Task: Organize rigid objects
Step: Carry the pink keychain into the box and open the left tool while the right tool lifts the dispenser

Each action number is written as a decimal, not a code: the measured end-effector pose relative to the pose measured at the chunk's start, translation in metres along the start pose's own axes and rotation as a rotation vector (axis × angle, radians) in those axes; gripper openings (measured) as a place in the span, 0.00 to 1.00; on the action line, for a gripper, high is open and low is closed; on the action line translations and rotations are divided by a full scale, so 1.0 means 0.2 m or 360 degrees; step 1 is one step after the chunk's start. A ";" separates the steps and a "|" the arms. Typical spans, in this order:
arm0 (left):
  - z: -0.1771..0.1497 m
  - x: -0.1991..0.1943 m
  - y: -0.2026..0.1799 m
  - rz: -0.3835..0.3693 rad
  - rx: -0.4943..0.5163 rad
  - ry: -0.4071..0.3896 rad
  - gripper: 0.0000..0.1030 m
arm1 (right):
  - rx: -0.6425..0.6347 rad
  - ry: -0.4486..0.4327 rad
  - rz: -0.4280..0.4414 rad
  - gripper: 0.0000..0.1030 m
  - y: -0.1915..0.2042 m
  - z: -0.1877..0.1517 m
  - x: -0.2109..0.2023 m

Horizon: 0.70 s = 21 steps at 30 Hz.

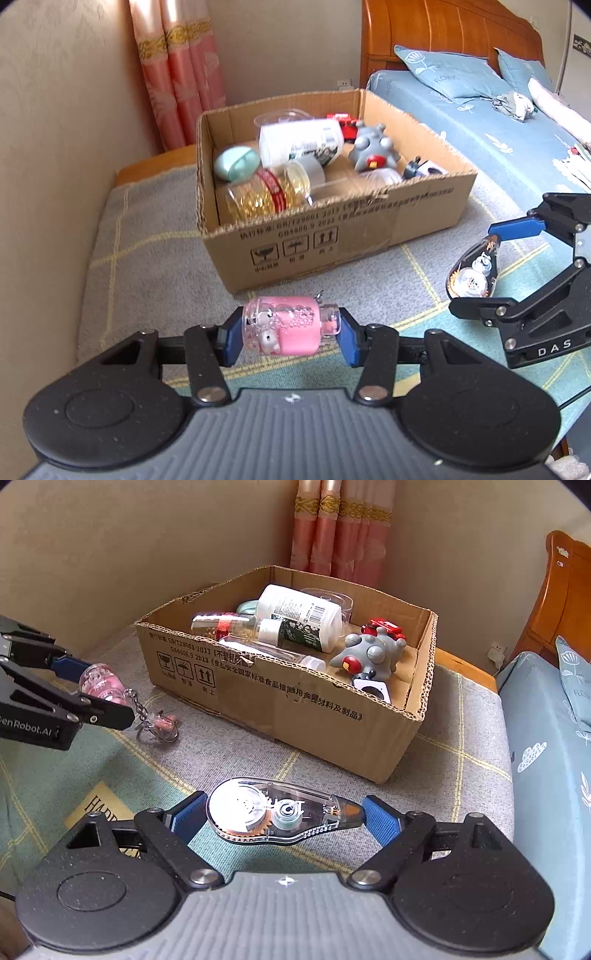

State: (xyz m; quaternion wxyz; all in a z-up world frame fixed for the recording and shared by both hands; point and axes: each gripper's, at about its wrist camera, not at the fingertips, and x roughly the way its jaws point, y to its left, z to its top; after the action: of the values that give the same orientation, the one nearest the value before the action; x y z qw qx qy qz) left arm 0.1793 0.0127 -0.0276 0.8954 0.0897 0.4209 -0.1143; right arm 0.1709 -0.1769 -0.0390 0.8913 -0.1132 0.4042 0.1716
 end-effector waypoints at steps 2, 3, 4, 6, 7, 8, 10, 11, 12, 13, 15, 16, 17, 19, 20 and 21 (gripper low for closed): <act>0.03 -0.05 -0.01 0.0008 0.0028 -0.0019 0.48 | -0.0022 -0.0013 0.0019 0.90 -0.01 0.01 -0.04; 0.04 -0.07 -0.02 0.0007 0.0044 -0.0032 0.48 | -0.0034 -0.0019 0.0024 0.90 -0.01 0.01 -0.05; 0.06 -0.09 -0.03 0.0006 0.0057 -0.0044 0.48 | -0.0051 -0.0023 0.0033 0.90 -0.02 0.02 -0.07; 0.09 -0.14 -0.04 -0.0003 0.0081 -0.0072 0.48 | -0.0089 -0.0025 0.0042 0.90 -0.02 0.02 -0.09; 0.10 -0.16 -0.05 -0.0009 0.0092 -0.0089 0.48 | -0.0108 -0.0028 0.0047 0.90 -0.02 0.03 -0.10; 0.12 -0.19 -0.06 -0.0013 0.0102 -0.0106 0.48 | -0.0125 -0.0027 0.0055 0.90 -0.01 0.04 -0.10; 0.16 -0.23 -0.07 -0.0020 0.0131 -0.0148 0.48 | -0.0159 -0.0036 0.0072 0.90 -0.01 0.05 -0.13; 0.18 -0.24 -0.07 -0.0021 0.0141 -0.0168 0.48 | -0.0172 -0.0041 0.0080 0.90 -0.01 0.06 -0.14; 0.20 -0.26 -0.07 -0.0019 0.0148 -0.0189 0.48 | -0.0185 -0.0050 0.0084 0.90 -0.01 0.07 -0.16; 0.23 -0.27 -0.07 -0.0017 0.0156 -0.0211 0.48 | -0.0194 -0.0061 0.0082 0.90 -0.02 0.09 -0.18; 0.28 -0.30 -0.07 -0.0004 0.0173 -0.0258 0.48 | -0.0207 -0.0083 0.0077 0.90 -0.02 0.11 -0.20; 0.31 -0.31 -0.07 0.0007 0.0186 -0.0283 0.48 | -0.0209 -0.0098 0.0070 0.90 -0.02 0.12 -0.21; 0.34 -0.31 -0.06 0.0018 0.0205 -0.0312 0.48 | -0.0208 -0.0111 0.0066 0.90 -0.03 0.14 -0.22; 0.39 -0.28 -0.05 0.0041 0.0210 -0.0347 0.48 | -0.0206 -0.0136 0.0051 0.90 -0.03 0.16 -0.23; 0.42 -0.26 -0.04 0.0044 0.0201 -0.0354 0.48 | -0.0203 -0.0144 0.0042 0.90 -0.03 0.17 -0.23; 0.44 -0.24 -0.02 0.0046 0.0192 -0.0357 0.48 | -0.0201 -0.0148 0.0036 0.90 -0.04 0.18 -0.24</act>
State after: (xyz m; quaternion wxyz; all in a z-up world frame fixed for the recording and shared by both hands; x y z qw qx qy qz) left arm 0.2132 -0.0074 0.0641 0.9314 0.1360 0.3092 -0.1359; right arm 0.1685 -0.1815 0.0203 0.8982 -0.1563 0.3519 0.2119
